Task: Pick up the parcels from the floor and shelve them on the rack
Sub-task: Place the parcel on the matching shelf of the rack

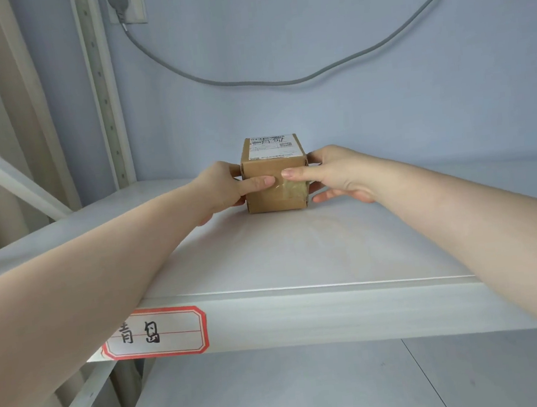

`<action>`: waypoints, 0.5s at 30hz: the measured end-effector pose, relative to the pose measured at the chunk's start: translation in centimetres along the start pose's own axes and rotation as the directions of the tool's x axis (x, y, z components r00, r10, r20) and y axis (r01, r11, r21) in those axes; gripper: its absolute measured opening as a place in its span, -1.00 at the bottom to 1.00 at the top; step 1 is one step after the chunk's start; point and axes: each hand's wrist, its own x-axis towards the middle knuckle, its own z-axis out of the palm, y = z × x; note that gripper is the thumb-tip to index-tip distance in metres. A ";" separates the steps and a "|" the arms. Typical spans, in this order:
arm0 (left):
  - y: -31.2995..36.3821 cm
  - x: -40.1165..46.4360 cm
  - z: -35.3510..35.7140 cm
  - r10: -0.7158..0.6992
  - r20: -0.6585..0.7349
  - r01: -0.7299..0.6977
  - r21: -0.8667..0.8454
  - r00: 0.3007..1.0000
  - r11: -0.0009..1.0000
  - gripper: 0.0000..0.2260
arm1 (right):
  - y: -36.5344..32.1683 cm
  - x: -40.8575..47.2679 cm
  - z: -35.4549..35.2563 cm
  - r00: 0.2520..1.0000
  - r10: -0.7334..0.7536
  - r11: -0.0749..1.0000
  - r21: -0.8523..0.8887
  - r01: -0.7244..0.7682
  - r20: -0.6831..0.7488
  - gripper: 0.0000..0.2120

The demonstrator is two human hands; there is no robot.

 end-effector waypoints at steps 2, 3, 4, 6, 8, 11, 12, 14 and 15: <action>-0.2 -0.2 0.2 0.016 -0.054 -0.017 -0.015 0.998 1.000 -0.56 | -0.3 0.6 0.2 1.000 -0.008 0.999 -0.037 0.007 -0.011 -0.50; -0.3 -0.1 0.2 0.017 -0.097 -0.019 -0.011 0.995 1.000 -0.62 | -0.4 0.9 0.3 1.000 -0.013 0.999 -0.051 0.012 -0.013 -0.50; -0.3 0.0 0.3 0.015 -0.139 -0.015 -0.003 0.990 1.000 -0.62 | -0.5 1.1 0.4 1.000 -0.015 0.998 -0.057 0.014 -0.017 -0.50; -0.2 0.2 0.6 -0.005 -0.184 0.007 0.013 0.983 1.000 -0.57 | -0.6 1.6 0.5 0.999 -0.007 0.998 -0.057 0.005 -0.033 -0.50; -0.1 0.6 0.8 -0.029 -0.182 0.033 0.018 0.983 0.999 -0.54 | -0.5 2.1 0.4 0.999 0.019 0.998 -0.057 -0.021 -0.034 -0.49; 0.2 1.4 1.2 -0.058 -0.155 0.063 0.033 0.986 0.997 -0.52 | -0.2 2.6 0.1 0.998 0.065 0.997 -0.042 -0.066 -0.022 -0.52; 0.3 1.6 1.3 -0.067 -0.147 0.074 0.039 0.987 0.997 -0.51 | 0.0 2.7 0.0 0.997 0.071 0.997 -0.031 -0.072 -0.019 -0.56; 0.5 2.1 1.5 -0.080 -0.133 0.087 0.043 0.988 0.995 -0.50 | 0.5 2.9 -0.1 0.997 0.069 0.997 -0.013 -0.070 -0.020 -0.65; 0.5 2.4 1.6 -0.084 -0.130 0.091 0.047 0.988 0.995 -0.49 | 0.8 3.0 -0.1 0.997 0.068 0.998 0.002 -0.068 -0.025 -0.67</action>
